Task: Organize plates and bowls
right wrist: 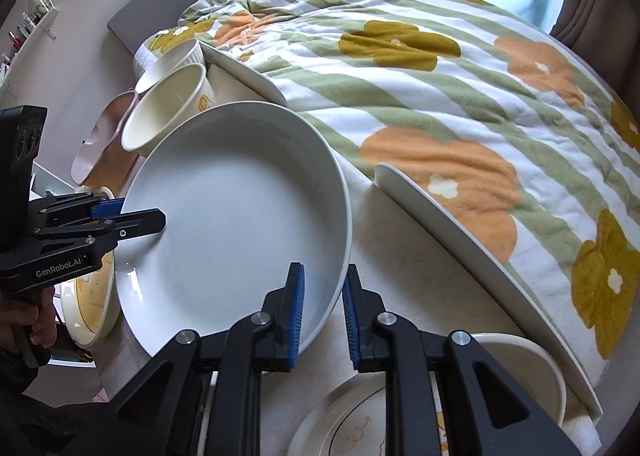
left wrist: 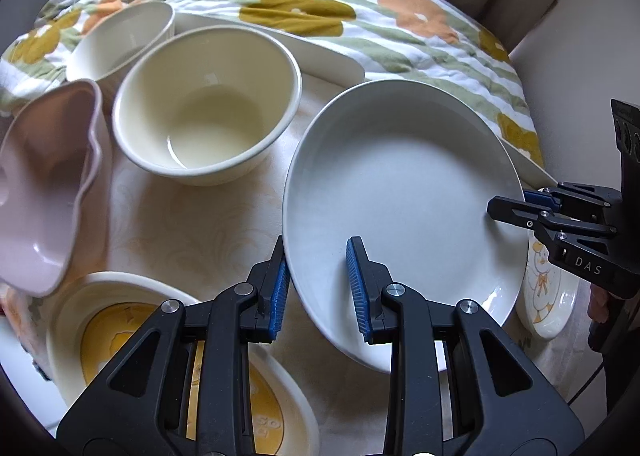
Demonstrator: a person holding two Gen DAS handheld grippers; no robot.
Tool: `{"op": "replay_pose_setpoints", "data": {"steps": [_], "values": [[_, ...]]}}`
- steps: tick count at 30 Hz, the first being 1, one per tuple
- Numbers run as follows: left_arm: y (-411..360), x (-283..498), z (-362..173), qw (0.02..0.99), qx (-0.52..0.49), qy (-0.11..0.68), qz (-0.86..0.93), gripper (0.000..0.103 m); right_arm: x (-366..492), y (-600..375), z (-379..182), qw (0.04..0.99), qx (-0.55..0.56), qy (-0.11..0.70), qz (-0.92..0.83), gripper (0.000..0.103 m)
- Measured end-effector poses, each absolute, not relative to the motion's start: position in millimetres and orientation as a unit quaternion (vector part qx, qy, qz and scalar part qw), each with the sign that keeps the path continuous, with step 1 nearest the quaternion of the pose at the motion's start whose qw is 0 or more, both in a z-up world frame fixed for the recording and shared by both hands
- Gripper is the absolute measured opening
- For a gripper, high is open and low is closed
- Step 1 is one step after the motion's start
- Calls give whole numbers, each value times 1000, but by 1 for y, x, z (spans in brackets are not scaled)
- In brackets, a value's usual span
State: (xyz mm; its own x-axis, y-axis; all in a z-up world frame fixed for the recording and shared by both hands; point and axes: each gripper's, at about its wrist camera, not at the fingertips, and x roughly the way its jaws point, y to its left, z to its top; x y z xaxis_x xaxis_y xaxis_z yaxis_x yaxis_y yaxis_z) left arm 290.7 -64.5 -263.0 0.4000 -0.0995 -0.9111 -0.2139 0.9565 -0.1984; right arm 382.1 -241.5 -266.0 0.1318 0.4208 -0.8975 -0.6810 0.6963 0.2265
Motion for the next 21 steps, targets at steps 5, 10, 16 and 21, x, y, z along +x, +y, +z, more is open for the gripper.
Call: {"op": "replay_pose_setpoints", "data": {"steps": [5, 10, 16, 21], "values": [[-57, 274, -232, 837, -133, 531, 21, 25, 365, -241, -238, 756, -118, 531, 365, 17], [-44, 251, -201, 851, -117, 511, -3, 25, 335, -236, -210, 773, -103, 523, 345, 17], [-12, 216, -184, 856, -94, 505, -51, 25, 281, -216, -192, 793, -80, 523, 302, 17], [25, 184, -192, 844, -71, 523, -91, 25, 231, -191, -194, 803, -35, 537, 255, 17]]}}
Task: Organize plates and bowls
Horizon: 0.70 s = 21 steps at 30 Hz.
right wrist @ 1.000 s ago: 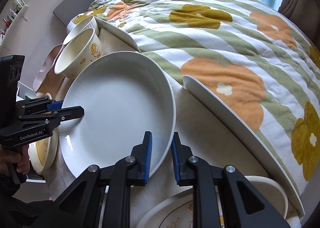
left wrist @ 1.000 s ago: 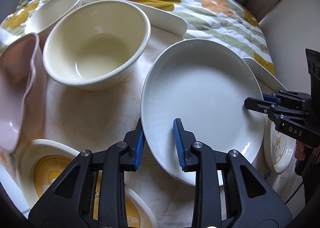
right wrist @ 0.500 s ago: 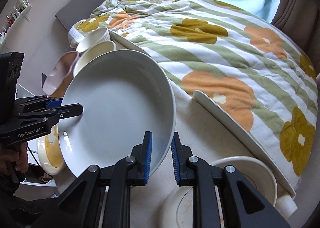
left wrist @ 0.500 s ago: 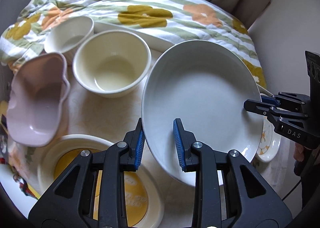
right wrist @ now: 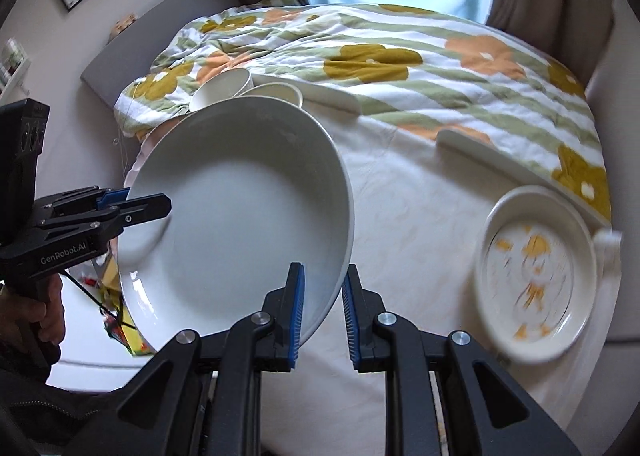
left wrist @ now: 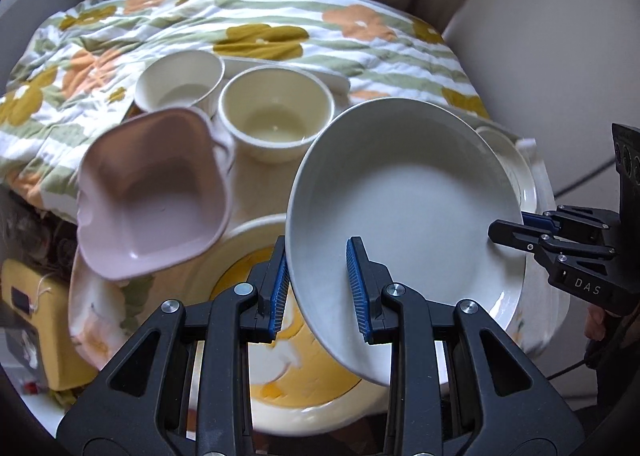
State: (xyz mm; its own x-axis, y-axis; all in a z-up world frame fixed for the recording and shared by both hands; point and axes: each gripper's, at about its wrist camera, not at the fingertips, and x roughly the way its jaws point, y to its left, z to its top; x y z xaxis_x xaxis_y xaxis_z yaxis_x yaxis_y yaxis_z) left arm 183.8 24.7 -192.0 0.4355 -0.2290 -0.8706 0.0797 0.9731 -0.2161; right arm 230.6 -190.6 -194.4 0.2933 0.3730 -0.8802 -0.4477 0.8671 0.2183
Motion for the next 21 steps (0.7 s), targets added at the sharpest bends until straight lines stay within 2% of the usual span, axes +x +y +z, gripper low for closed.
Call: {"op": "replay_pose_setpoints", "data": {"steps": [5, 11, 21], "values": [[58, 166, -214, 827, -61, 548, -113, 25, 193, -162, -210, 803, 8, 554, 218, 17], [82, 160, -250, 808, -66, 573, -119, 25, 170, -132, -231, 796, 9, 574, 191, 17], [78, 170, -274, 798, -65, 588, -114, 25, 166, -126, -246, 798, 8, 578, 171, 17]]}}
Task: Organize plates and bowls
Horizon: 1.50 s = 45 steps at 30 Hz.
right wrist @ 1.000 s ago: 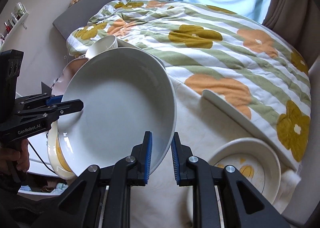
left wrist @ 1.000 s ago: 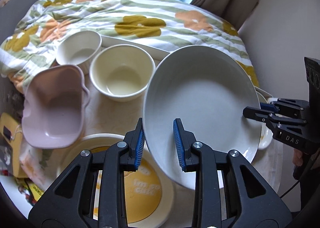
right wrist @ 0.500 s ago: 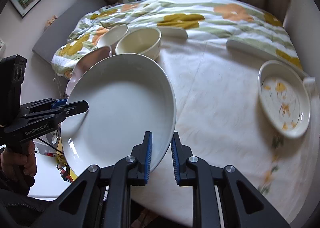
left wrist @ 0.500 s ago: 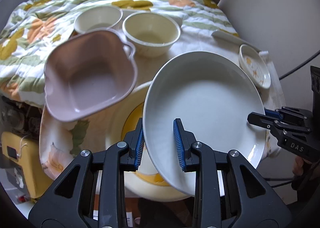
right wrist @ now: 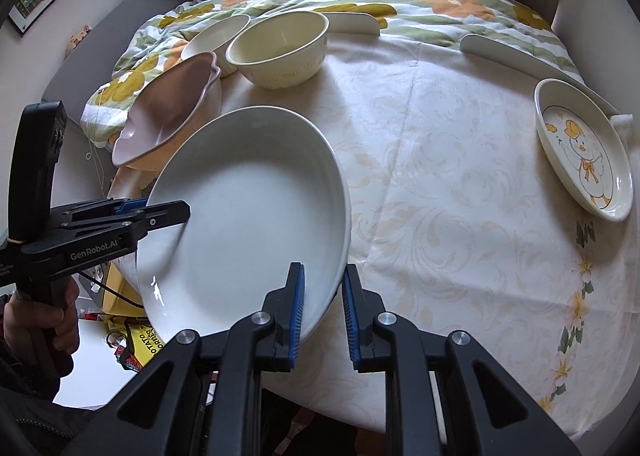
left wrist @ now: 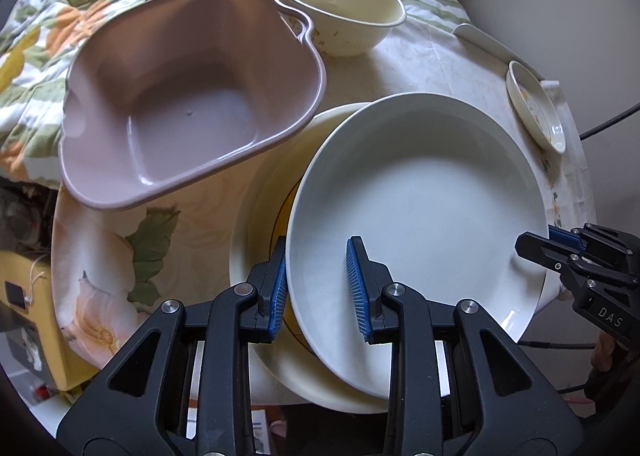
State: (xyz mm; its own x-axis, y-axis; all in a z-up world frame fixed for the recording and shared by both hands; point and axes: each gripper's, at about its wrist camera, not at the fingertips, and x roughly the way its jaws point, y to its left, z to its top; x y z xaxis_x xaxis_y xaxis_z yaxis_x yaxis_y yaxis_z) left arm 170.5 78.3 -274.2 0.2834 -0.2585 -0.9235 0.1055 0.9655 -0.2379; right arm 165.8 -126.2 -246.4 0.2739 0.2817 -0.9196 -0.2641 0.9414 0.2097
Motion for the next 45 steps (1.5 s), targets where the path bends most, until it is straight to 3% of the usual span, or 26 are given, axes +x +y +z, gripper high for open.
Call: {"op": "replay_pose_setpoints", "data": {"steps": [10, 18, 27, 45], "values": [[60, 169, -280, 803, -15, 587, -102, 25, 163, -132, -247, 799, 8, 577, 166, 17], [36, 159, -276, 823, 113, 551, -76, 25, 163, -130, -247, 804, 0, 572, 165, 17], [31, 150, -275, 826, 186, 530, -52, 25, 155, -110, -249, 813, -62, 557, 159, 17], [33, 142, -270, 831, 206, 515, -34, 25, 151, -89, -255, 818, -109, 545, 150, 17]]}}
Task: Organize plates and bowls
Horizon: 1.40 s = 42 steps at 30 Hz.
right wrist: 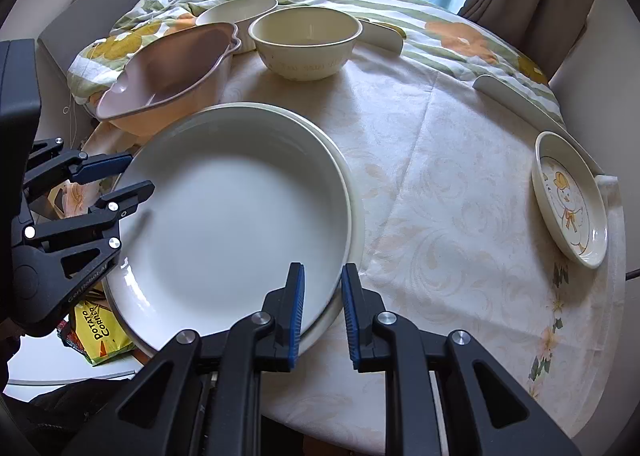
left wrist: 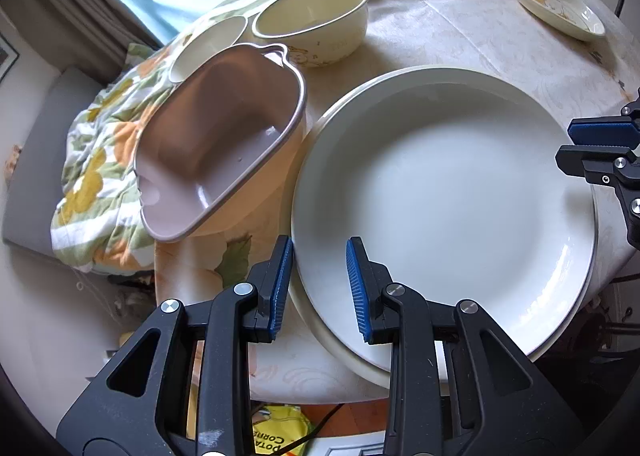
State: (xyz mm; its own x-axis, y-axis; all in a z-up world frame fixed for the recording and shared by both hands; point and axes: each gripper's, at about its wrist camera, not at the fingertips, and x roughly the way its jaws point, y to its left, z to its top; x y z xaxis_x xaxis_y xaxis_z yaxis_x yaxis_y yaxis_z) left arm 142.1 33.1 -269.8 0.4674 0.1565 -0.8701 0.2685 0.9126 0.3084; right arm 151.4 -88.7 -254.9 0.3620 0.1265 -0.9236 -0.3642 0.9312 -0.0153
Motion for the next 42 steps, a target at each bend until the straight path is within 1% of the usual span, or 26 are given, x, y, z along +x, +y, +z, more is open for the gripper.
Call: {"op": "replay_pose_setpoints", "data": {"steps": [9, 15, 18, 19, 20, 21, 22, 23, 24, 26, 28, 29, 30, 35, 38, 40, 42], "values": [[38, 144, -268, 832, 189, 520, -38, 25, 151, -92, -255, 819, -93, 545, 151, 17], [33, 143, -265, 829, 209, 519, -24, 25, 150, -101, -250, 825, -60, 542, 150, 17], [34, 142, -255, 833, 197, 517, -28, 26, 149, -109, -244, 827, -41, 542, 142, 17], [35, 141, -251, 836, 189, 514, -33, 28, 148, -113, -242, 829, -35, 541, 139, 17], [35, 141, -245, 839, 182, 511, -35, 38, 147, -118, -238, 832, -29, 538, 131, 19], [36, 140, -240, 842, 178, 507, -36, 51, 146, -122, -236, 833, -25, 537, 127, 26], [36, 139, -233, 849, 175, 497, -35, 85, 145, -126, -234, 835, -20, 536, 123, 33], [35, 136, -226, 858, 173, 482, -34, 102, 142, -133, -230, 838, -11, 532, 118, 52], [34, 133, -216, 868, 174, 464, -35, 103, 139, -139, -227, 842, -3, 528, 114, 62], [27, 130, -200, 876, 179, 446, -46, 103, 133, -153, -219, 848, 16, 519, 103, 62], [20, 129, -186, 882, 173, 433, -65, 103, 127, -166, -213, 855, 33, 510, 90, 75], [16, 130, -178, 885, 162, 429, -82, 103, 122, -177, -208, 860, 47, 502, 80, 93], [11, 133, -170, 886, 151, 426, -98, 103, 118, -185, -204, 864, 59, 495, 73, 102], [-25, 153, -125, 895, 109, 394, -178, 103, 97, -234, -168, 884, 106, 455, 20, 102], [-62, 178, -103, 888, 93, 382, -237, 103, 87, -261, -148, 886, 120, 447, -20, 102], [-86, 196, -96, 882, 84, 378, -269, 103, 86, -278, -139, 888, 127, 440, -40, 102], [-116, 220, -99, 867, 81, 391, -298, 103, 90, -298, -134, 888, 141, 434, -53, 102]]}}
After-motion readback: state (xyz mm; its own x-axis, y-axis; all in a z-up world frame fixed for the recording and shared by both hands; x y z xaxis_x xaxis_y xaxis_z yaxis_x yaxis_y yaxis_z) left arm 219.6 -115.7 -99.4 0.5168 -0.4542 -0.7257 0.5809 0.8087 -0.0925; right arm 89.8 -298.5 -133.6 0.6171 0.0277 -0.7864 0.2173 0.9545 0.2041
